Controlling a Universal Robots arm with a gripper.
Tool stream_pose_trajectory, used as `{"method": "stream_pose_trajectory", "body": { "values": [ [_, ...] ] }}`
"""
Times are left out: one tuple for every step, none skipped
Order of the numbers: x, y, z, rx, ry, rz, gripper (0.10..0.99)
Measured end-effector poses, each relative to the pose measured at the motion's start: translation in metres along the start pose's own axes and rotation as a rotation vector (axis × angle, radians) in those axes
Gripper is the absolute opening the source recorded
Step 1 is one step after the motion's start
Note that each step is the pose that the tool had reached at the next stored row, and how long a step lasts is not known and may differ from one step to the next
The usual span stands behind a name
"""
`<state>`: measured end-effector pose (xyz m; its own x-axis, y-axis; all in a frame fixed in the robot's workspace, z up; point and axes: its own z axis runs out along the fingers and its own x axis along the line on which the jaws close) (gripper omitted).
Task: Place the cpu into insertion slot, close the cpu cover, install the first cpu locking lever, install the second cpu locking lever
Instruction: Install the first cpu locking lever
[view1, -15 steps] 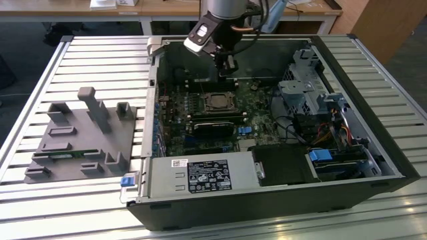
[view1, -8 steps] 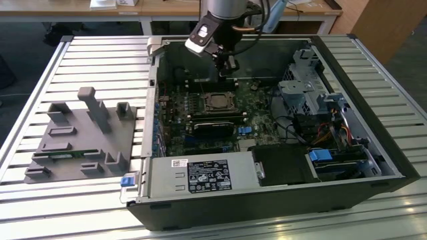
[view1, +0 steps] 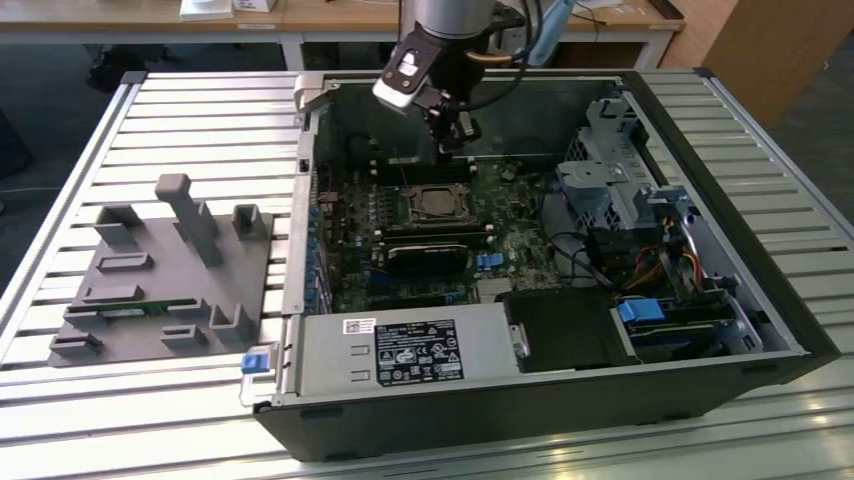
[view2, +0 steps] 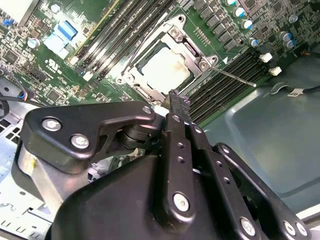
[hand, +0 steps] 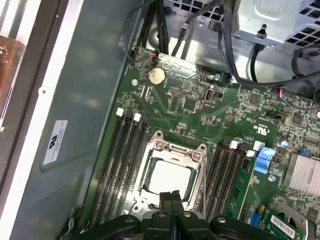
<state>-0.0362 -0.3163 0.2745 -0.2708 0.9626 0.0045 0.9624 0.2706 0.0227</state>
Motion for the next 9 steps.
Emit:
{"method": "stream_pose_trajectory", "body": {
  "values": [
    [0.0,0.0,0.0,0.0,0.0002,-0.006,0.106],
    [0.0,0.0,0.0,0.0,0.0002,-0.011,0.106],
    [0.0,0.0,0.0,0.0,0.0004,-0.016,0.106],
    [0.0,0.0,0.0,0.0,0.0005,-0.022,0.106],
    [0.0,0.0,0.0,0.0,0.0007,-0.028,0.106],
    [0.0,0.0,0.0,0.0,0.0007,-0.033,0.106],
    [0.0,0.0,0.0,0.0,0.0009,-0.038,0.106],
    [0.0,0.0,0.0,0.0,0.001,-0.042,0.106],
    [0.0,0.0,0.0,0.0,0.0011,-0.046,0.106]
  ]
}}
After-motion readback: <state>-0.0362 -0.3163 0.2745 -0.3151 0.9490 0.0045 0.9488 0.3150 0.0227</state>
